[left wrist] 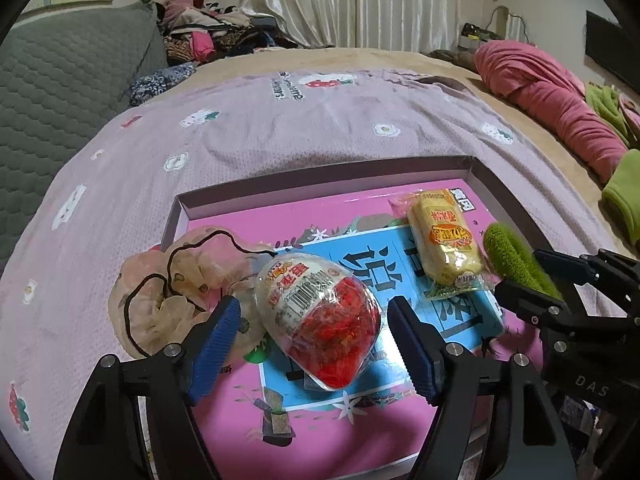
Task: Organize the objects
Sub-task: 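Lower the candy egg onto the book with the left gripper while the right lowers the green ring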
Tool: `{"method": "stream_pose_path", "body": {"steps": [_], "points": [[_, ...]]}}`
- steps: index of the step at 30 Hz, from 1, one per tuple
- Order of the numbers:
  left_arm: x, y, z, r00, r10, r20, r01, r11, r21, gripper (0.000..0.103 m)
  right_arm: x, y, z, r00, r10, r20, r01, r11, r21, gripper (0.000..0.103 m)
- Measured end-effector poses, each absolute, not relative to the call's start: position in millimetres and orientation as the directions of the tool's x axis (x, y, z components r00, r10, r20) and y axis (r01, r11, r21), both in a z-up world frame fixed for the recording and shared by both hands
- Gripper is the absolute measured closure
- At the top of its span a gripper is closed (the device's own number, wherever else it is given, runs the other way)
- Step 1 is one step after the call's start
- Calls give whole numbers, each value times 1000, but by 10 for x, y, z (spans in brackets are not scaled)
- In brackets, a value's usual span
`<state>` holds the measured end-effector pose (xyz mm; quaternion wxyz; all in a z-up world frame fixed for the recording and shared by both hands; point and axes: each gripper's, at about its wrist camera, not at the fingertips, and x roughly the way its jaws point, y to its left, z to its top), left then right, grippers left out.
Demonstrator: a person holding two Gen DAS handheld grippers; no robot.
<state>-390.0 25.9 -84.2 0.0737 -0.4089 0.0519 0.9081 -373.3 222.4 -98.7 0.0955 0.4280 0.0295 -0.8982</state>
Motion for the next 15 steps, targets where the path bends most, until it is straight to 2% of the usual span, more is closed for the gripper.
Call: {"method": "stream_pose_path", "body": {"steps": [4, 15], "points": [[-3871, 267, -811, -664, 77, -744, -177, -983, 56, 23, -3709, 2228, -959, -620, -150, -770, 197, -980, 31, 48], [-3809, 101, -641, -683, 127, -719, -157, -987, -25, 20, -3638, 2273, -789, -645, -194, -739, 197, -977, 84, 39]]}}
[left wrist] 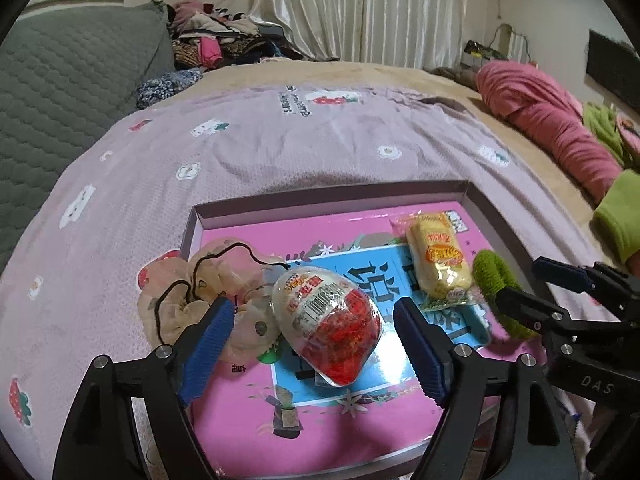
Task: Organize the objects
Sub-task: 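Lower the candy egg onto the book with the left gripper while the right lowers the green ring, then open both grippers and withdraw them from the tray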
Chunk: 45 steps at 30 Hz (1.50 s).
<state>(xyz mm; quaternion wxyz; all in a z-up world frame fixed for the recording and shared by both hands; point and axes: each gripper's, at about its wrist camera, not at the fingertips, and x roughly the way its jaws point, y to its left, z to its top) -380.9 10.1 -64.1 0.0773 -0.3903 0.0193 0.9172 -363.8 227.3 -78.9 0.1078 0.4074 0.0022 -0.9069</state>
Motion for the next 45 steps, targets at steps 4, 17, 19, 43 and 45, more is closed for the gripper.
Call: {"method": "stream_pose_path", "body": {"steps": [4, 17, 19, 43, 45], "points": [[-3739, 61, -533, -699, 130, -703, -147, -988, -37, 19, -3577, 2318, -660, -667, -214, -713, 186, -975, 119, 28], [-3366, -96, -260, -739, 137, -660, -130, -990, -59, 0, -3167, 2367, -146, -767, -199, -610, 157, -980, 122, 14], [-3262, -137, -194, -747, 121, -654, -117, -992, -50, 0, -3047, 2333, -20, -777, -210, -593, 170, -978, 124, 11], [-1946, -332, 288, -756, 47, -653, -80, -997, 22, 0, -1790, 2164, 557, -767, -189, -613, 189, -980, 65, 7], [-1855, -336, 298, -757, 43, -652, -79, -997, 25, 0, -1691, 2164, 547, -762, -182, -621, 183, -981, 63, 7]]}}
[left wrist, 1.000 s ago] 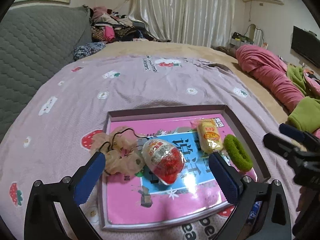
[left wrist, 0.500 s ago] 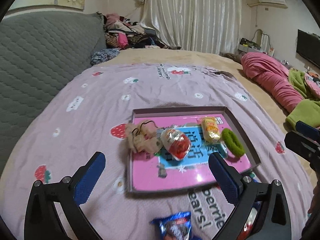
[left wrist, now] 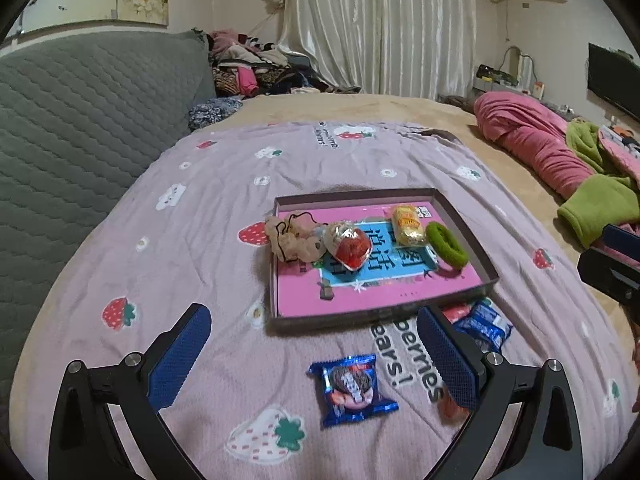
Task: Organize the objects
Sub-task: 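Open both grippers and withdraw them from the tray, then move the left gripper to the blue cookie packet while the right approaches the walnut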
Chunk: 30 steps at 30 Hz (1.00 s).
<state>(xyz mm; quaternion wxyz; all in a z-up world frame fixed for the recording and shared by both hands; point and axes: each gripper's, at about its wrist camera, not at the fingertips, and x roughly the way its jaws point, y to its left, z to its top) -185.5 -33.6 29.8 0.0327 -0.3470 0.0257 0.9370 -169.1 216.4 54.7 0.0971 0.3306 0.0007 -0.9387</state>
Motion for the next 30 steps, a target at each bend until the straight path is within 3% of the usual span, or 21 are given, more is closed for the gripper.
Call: {"method": "stream_pose_path", "body": {"steps": [30], "points": [[-993, -422, 329, -746, 31, -665, -88, -995, 51, 0, -885, 1925, 563, -739, -131, -661, 175, -985, 0, 7]]}}
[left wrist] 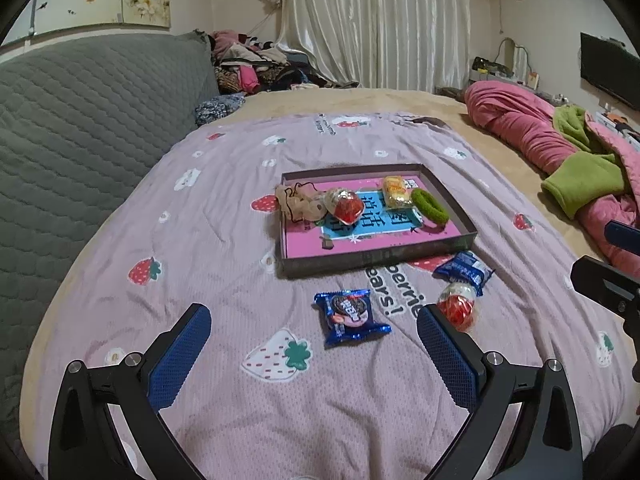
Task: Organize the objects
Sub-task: 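Move the left gripper to the blue cookie packet while the right approaches the walnut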
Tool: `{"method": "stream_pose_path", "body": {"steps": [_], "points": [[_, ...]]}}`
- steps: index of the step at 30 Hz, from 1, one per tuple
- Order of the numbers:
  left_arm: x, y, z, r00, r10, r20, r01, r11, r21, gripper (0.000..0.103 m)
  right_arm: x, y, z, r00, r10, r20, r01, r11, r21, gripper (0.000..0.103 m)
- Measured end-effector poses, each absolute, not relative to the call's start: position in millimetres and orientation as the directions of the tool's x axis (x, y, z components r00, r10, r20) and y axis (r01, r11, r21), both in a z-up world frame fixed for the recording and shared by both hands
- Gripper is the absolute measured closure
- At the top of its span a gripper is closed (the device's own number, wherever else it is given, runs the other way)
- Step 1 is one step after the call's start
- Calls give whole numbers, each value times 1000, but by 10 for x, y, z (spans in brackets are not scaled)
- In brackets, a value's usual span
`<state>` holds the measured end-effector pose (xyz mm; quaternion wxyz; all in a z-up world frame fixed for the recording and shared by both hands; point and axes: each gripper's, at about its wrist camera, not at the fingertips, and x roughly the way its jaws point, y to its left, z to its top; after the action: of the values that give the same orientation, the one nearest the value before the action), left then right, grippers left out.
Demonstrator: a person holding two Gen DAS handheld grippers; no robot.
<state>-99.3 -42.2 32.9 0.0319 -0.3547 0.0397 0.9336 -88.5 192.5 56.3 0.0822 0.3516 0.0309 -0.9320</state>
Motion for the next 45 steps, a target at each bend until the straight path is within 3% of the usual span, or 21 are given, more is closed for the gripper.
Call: {"method": "stream_pose_path", "body": {"steps": [16, 45], "points": [[-853, -392, 70, -721, 30, -693, -102, -993, 63, 0, -822, 1915, 401, -714, -117, -691, 163, -987, -1, 7], [-1242, -379, -469, -685, 33, -728, -98, -994, 47, 0, -822, 1693, -515, -673, -87, -734, 192, -979, -61, 7]]}}
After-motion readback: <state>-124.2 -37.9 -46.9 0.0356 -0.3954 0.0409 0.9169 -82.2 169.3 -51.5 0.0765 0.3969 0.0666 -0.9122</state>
